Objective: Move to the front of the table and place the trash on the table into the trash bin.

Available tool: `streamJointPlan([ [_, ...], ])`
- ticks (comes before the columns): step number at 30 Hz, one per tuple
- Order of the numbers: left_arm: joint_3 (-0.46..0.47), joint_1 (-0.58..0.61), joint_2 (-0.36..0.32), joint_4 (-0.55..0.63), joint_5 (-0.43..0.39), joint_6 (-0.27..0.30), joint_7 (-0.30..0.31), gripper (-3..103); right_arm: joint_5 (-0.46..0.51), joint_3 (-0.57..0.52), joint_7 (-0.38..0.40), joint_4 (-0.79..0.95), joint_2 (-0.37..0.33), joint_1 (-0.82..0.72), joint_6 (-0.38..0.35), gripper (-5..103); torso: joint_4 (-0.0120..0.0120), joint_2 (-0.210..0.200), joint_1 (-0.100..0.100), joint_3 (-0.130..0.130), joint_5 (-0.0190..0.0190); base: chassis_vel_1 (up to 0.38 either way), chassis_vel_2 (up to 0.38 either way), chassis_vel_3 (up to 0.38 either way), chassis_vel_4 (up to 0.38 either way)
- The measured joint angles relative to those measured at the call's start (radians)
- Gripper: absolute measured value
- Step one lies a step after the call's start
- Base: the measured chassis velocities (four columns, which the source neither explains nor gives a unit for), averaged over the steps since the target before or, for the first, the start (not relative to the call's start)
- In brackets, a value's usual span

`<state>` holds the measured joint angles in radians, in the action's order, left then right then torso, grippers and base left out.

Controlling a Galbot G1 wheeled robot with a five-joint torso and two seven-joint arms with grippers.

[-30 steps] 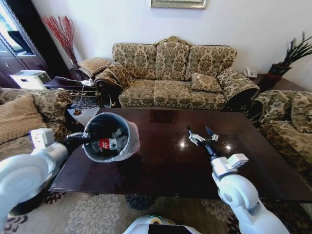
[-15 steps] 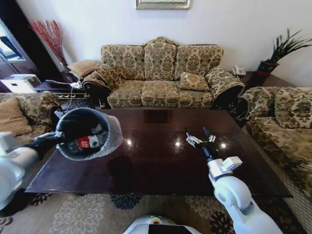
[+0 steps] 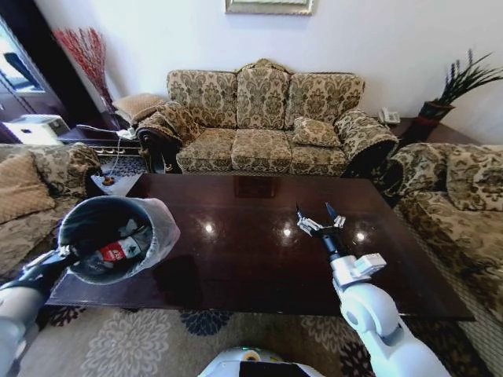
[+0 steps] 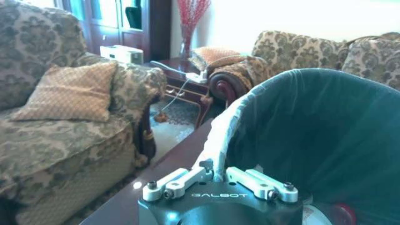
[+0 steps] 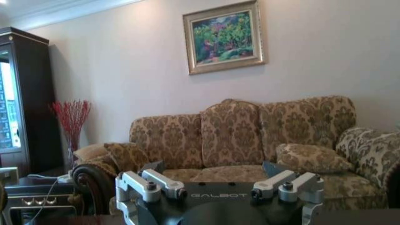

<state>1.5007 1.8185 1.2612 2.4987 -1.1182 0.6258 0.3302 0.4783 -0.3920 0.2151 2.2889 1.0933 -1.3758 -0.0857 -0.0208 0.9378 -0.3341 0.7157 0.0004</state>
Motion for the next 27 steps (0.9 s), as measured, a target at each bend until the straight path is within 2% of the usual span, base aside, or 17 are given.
streamJointPlan([
  [7,0.055,-0.005,0.032,-0.015,0.047,-0.016,-0.012,0,-0.011,0.008,-0.001,0.000,0.007,-0.010,0.011,100,-0.0009,0.000,0.000,0.000,-0.0002,0.181,-0.155,-0.173,0.185],
  [11,0.106,-0.010,0.035,-0.039,0.047,-0.027,-0.013,0,-0.023,0.013,-0.001,-0.004,0.006,-0.011,0.020,100,-0.0003,0.000,0.001,0.000,-0.0005,0.265,-0.232,-0.287,0.218],
  [17,0.157,-0.014,0.046,-0.092,0.030,-0.041,-0.013,0,-0.022,0.028,0.003,0.004,0.015,-0.011,0.010,100,-0.0008,0.001,0.002,-0.001,-0.0004,0.126,-0.132,-0.139,0.121],
  [27,0.219,-0.018,0.080,-0.338,0.038,-0.091,-0.017,0,-0.030,0.050,0.003,-0.002,0.038,-0.023,0.018,100,-0.0004,0.000,-0.001,0.000,-0.0007,-0.068,-0.001,0.069,0.011],
])
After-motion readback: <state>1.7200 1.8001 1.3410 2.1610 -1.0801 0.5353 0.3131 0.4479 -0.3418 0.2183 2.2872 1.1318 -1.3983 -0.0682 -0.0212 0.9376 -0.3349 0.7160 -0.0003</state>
